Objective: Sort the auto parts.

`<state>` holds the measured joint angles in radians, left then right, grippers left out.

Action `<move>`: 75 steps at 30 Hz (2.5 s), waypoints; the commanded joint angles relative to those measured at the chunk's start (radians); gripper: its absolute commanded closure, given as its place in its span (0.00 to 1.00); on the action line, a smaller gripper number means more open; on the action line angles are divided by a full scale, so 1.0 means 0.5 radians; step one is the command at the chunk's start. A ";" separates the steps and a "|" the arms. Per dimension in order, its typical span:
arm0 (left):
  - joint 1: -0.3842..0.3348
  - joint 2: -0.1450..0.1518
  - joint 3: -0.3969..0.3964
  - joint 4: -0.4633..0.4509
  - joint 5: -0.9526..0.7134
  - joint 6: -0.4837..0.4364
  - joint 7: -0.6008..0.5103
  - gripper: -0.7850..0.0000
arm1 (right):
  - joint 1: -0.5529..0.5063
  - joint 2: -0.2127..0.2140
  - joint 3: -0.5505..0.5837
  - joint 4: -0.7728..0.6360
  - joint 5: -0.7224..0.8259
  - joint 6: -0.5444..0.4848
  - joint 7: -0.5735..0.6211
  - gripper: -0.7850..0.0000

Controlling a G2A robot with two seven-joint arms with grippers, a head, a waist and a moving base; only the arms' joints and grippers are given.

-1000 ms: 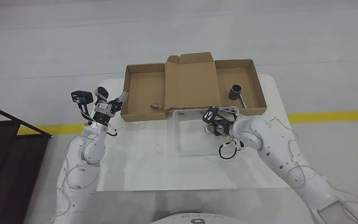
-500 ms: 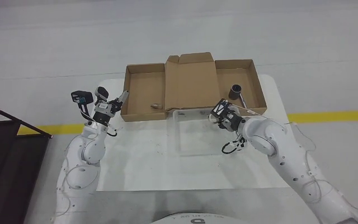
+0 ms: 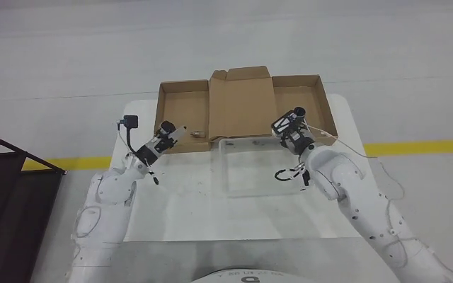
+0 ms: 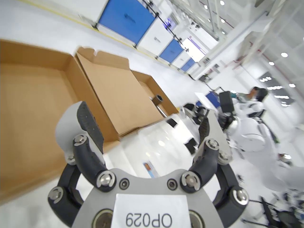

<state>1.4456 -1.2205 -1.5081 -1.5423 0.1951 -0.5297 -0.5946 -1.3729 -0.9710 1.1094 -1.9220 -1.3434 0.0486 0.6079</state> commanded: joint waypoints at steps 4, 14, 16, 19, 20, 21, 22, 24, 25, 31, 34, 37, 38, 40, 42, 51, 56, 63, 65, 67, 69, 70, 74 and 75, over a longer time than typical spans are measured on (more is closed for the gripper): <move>-0.073 0.004 0.066 0.100 -0.459 -0.017 -0.311 0.00 | 0.055 -0.039 -0.121 -0.117 -0.258 0.233 0.188 1.00; -0.135 -0.004 0.110 0.199 -0.684 0.003 -0.314 0.00 | 0.094 -0.057 -0.181 -0.119 -0.271 0.207 0.249 1.00; -0.127 -0.005 0.116 0.192 -0.716 0.032 -0.307 0.00 | 0.091 -0.058 -0.179 -0.114 -0.266 0.205 0.240 1.00; -0.143 -0.003 0.153 0.178 -0.834 0.128 -0.415 0.00 | 0.101 -0.068 -0.189 -0.100 -0.256 0.134 0.179 1.00; -0.157 -0.006 0.189 0.178 -0.880 0.166 -0.462 0.00 | 0.119 -0.074 -0.212 -0.107 -0.269 0.100 0.167 1.00; -0.179 -0.008 0.219 0.183 -0.908 0.195 -0.493 0.00 | 0.140 -0.082 -0.235 -0.107 -0.279 0.078 0.166 1.00; -0.201 -0.012 0.257 0.191 -0.929 0.223 -0.522 0.00 | 0.164 -0.091 -0.260 -0.107 -0.285 0.062 0.168 1.00; -0.251 -0.022 0.345 0.215 -0.949 0.289 -0.568 0.00 | 0.221 -0.112 -0.318 -0.106 -0.308 0.057 0.198 1.00; -0.277 -0.028 0.391 0.227 -0.957 0.326 -0.583 0.00 | 0.250 -0.124 -0.350 -0.110 -0.319 0.056 0.212 1.00; -0.385 -0.052 0.561 0.300 -0.908 0.348 -0.562 0.00 | 0.371 -0.182 -0.492 -0.134 -0.348 -0.017 0.270 1.00; -0.412 -0.057 0.594 0.317 -0.899 0.315 -0.540 0.00 | 0.418 -0.207 -0.557 -0.125 -0.371 -0.088 0.323 1.00; -0.423 -0.059 0.606 0.322 -0.892 0.269 -0.506 0.10 | 0.451 -0.228 -0.590 -0.096 -0.352 -0.139 0.331 1.00; -0.425 -0.059 0.609 0.322 -0.891 0.261 -0.500 0.14 | 0.458 -0.234 -0.595 -0.085 -0.343 -0.148 0.335 1.00; -0.429 -0.059 0.615 0.324 -0.890 0.256 -0.493 0.25 | 0.471 -0.246 -0.599 -0.068 -0.328 -0.154 0.343 1.00; -0.437 -0.057 0.622 0.325 -0.846 0.242 -0.476 0.38 | 0.481 -0.257 -0.598 -0.055 -0.315 -0.158 0.353 1.00; -0.461 -0.056 0.668 0.327 -0.683 0.197 -0.372 0.55 | 0.493 -0.290 -0.561 -0.035 -0.209 -0.225 0.344 1.00; -0.469 -0.056 0.689 0.319 -0.672 0.185 -0.348 0.56 | 0.485 -0.299 -0.535 -0.044 -0.190 -0.283 0.341 1.00; -0.474 -0.055 0.713 0.319 -0.676 0.161 -0.349 0.69 | 0.478 -0.318 -0.533 -0.050 -0.208 -0.307 0.359 1.00; -0.473 -0.054 0.716 0.322 -0.676 0.155 -0.351 0.76 | 0.477 -0.325 -0.533 -0.049 -0.211 -0.305 0.363 1.00; -0.472 -0.052 0.716 0.325 -0.678 0.150 -0.352 0.89 | 0.476 -0.331 -0.531 -0.046 -0.215 -0.302 0.369 1.00; -0.469 -0.049 0.713 0.327 -0.679 0.141 -0.348 0.98 | 0.476 -0.337 -0.530 -0.044 -0.217 -0.298 0.377 1.00; -0.467 -0.048 0.712 0.327 -0.680 0.140 -0.346 1.00 | 0.476 -0.340 -0.529 -0.043 -0.218 -0.299 0.378 1.00; -0.464 -0.044 0.709 0.323 -0.683 0.141 -0.341 1.00 | 0.471 -0.352 -0.535 -0.051 -0.237 -0.309 0.385 1.00; -0.463 -0.043 0.708 0.323 -0.680 0.142 -0.337 1.00 | 0.470 -0.354 -0.536 -0.053 -0.243 -0.314 0.387 1.00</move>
<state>1.2139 -1.2424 -1.1540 -1.3807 -0.1459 -0.4593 -0.7647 -1.1374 -1.1472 0.8419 -1.9476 -1.4629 -0.1066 0.8005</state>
